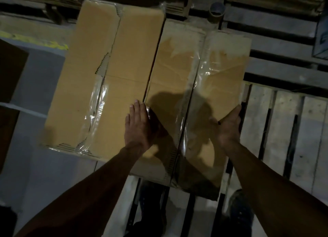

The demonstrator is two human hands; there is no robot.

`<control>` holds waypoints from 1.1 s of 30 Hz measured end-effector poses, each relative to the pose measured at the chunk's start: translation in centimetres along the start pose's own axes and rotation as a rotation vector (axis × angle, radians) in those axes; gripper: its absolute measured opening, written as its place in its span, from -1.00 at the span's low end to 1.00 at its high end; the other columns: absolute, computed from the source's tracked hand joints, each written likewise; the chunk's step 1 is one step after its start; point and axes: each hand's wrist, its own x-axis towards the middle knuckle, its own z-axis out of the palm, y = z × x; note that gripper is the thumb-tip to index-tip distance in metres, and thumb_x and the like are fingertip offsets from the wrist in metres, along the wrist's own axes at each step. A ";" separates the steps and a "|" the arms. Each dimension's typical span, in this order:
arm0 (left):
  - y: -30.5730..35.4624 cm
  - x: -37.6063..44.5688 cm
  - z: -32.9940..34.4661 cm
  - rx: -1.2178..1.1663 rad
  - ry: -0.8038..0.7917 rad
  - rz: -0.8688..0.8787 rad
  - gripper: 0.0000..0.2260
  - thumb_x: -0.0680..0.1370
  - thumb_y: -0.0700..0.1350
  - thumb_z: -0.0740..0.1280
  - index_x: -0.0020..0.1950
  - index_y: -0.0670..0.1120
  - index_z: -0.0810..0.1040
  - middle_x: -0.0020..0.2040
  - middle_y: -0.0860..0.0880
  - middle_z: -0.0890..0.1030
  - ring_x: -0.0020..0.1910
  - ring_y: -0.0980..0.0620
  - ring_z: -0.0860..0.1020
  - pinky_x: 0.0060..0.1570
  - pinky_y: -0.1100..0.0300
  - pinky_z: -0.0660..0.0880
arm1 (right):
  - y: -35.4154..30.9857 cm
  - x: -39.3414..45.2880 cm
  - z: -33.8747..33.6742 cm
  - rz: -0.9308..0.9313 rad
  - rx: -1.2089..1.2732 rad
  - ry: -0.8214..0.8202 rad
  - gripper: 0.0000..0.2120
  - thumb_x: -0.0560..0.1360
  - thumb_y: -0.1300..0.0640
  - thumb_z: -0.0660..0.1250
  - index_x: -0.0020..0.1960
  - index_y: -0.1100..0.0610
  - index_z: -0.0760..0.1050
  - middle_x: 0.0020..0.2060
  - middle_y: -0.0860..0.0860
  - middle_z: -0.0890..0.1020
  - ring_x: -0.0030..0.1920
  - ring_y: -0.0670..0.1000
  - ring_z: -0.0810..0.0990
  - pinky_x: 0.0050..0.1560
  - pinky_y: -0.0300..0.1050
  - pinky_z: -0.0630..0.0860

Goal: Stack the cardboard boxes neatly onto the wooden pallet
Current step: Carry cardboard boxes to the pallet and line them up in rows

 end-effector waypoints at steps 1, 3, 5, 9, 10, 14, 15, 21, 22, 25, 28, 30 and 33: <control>-0.1 -0.1 -0.1 0.011 -0.007 0.016 -0.14 0.57 0.23 0.22 0.60 -0.17 -0.18 0.61 -0.13 -0.20 0.59 -0.10 -0.20 0.54 -0.01 -0.10 | 0.1 0.1 0.0 -0.004 0.011 0.000 -0.11 0.57 0.00 0.37 0.61 0.04 -0.20 0.52 0.16 0.20 0.36 0.30 0.39 0.28 0.25 0.44; -0.4 -0.1 -0.7 0.024 -0.043 0.038 -0.14 0.57 0.26 0.20 0.60 -0.17 -0.19 0.61 -0.12 -0.21 0.59 -0.09 -0.20 0.54 0.02 -0.10 | 0.2 -0.2 -0.3 -0.002 -0.012 -0.013 -0.11 0.58 -0.02 0.35 0.62 0.03 -0.24 0.54 0.15 0.16 0.39 0.30 0.37 0.30 0.23 0.41; -0.8 -0.2 -1.4 0.046 -0.069 0.072 -0.14 0.57 0.25 0.21 0.60 -0.16 -0.18 0.61 -0.12 -0.19 0.59 -0.09 -0.18 0.54 0.03 -0.06 | 0.3 -1.1 -0.4 0.010 -0.070 -0.034 -0.11 0.61 -0.03 0.31 0.61 0.07 -0.29 0.58 0.15 0.06 0.43 0.31 0.32 0.32 0.18 0.38; -2.0 -1.3 -2.0 0.102 -0.152 0.136 -0.16 0.58 0.19 0.25 0.60 -0.14 -0.19 0.61 -0.11 -0.20 0.59 -0.09 -0.18 0.52 0.06 -0.08 | 1.8 -4.5 0.4 -0.058 -0.262 -0.052 -0.16 0.62 0.01 0.27 0.61 0.17 -0.24 0.60 0.19 -0.09 0.53 0.29 0.14 0.35 0.15 0.34; -2.5 -1.8 -2.1 0.129 -0.173 0.149 -0.16 0.58 0.19 0.25 0.60 -0.13 -0.20 0.61 -0.10 -0.20 0.59 -0.09 -0.17 0.52 0.07 -0.08 | 2.5 -5.7 0.6 -0.071 -0.309 -0.053 -0.18 0.61 0.02 0.26 0.62 0.18 -0.22 0.60 0.19 -0.12 0.55 0.27 0.08 0.37 0.15 0.32; -5.0 -4.2 -2.1 0.247 -0.245 0.224 -0.11 0.54 0.18 0.30 0.61 -0.06 -0.23 0.61 -0.11 -0.19 0.59 -0.13 -0.13 0.54 0.00 0.06 | 5.0 -9.6 1.6 -0.089 -0.464 -0.101 -0.18 0.57 0.04 0.29 0.62 0.14 -0.16 0.59 0.19 -0.23 0.59 0.24 -0.08 0.41 0.20 0.29; -5.7 -5.1 -2.1 0.270 -0.273 0.238 -0.09 0.53 0.18 0.32 0.61 -0.06 -0.24 0.61 -0.12 -0.20 0.59 -0.14 -0.13 0.54 -0.01 0.07 | 5.5 -10.7 1.7 -0.083 -0.484 -0.125 -0.17 0.56 0.04 0.30 0.62 0.13 -0.15 0.58 0.21 -0.24 0.59 0.26 -0.10 0.44 0.22 0.28; -9.1 -8.2 -1.9 0.423 -0.350 0.329 0.05 0.42 0.18 0.39 0.57 -0.09 -0.33 0.59 -0.18 -0.26 0.58 -0.18 -0.19 0.55 -0.03 0.00 | 8.7 -15.7 3.5 -0.156 -0.637 -0.186 -0.07 0.44 -0.02 0.38 0.61 0.17 -0.07 0.56 0.34 -0.10 0.55 0.41 -0.05 0.43 0.37 0.18; -9.5 -8.3 -1.7 0.414 -0.334 0.342 0.07 0.41 0.16 0.41 0.53 -0.08 -0.36 0.59 -0.17 -0.24 0.58 -0.17 -0.18 0.55 -0.04 0.01 | 9.1 -16.1 3.6 -0.174 -0.679 -0.200 -0.04 0.39 0.01 0.41 0.61 0.17 -0.05 0.57 0.33 -0.08 0.55 0.41 -0.03 0.43 0.37 0.20; -10.1 -8.4 -1.4 0.362 -0.306 0.347 0.08 0.41 0.17 0.45 0.47 -0.12 -0.37 0.57 -0.10 -0.25 0.59 -0.12 -0.17 0.55 -0.02 -0.01 | 10.1 -16.3 4.0 -0.202 -0.756 -0.166 0.08 0.22 -0.02 0.50 0.59 0.17 0.02 0.55 0.34 0.01 0.52 0.45 0.08 0.33 0.33 0.35; -10.3 -8.5 -0.9 0.416 -0.253 0.369 0.07 0.44 0.22 0.42 0.48 -0.14 -0.36 0.51 -0.07 -0.34 0.59 -0.10 -0.19 0.56 0.01 -0.03 | 11.0 -16.3 4.3 -0.255 -0.789 -0.137 0.11 0.22 -0.08 0.59 0.58 0.21 0.09 0.53 0.38 0.10 0.48 0.48 0.16 0.26 0.34 0.42; -10.6 -8.5 -0.6 0.414 -0.245 0.375 0.05 0.45 0.21 0.41 0.50 -0.15 -0.34 0.52 -0.08 -0.34 0.58 -0.09 -0.20 0.56 0.02 -0.03 | 11.2 -16.3 4.4 -0.267 -0.792 -0.097 0.10 0.22 -0.02 0.63 0.58 0.22 0.13 0.53 0.39 0.12 0.47 0.48 0.19 0.22 0.34 0.45; -10.9 -8.5 -0.7 0.452 -0.236 0.416 0.00 0.48 0.22 0.36 0.52 -0.16 -0.31 0.54 -0.10 -0.30 0.59 -0.10 -0.17 0.56 0.04 -0.02 | 11.3 -16.2 4.5 -0.270 -0.770 -0.070 0.09 0.23 0.11 0.62 0.59 0.21 0.09 0.53 0.38 0.12 0.47 0.48 0.18 0.20 0.34 0.48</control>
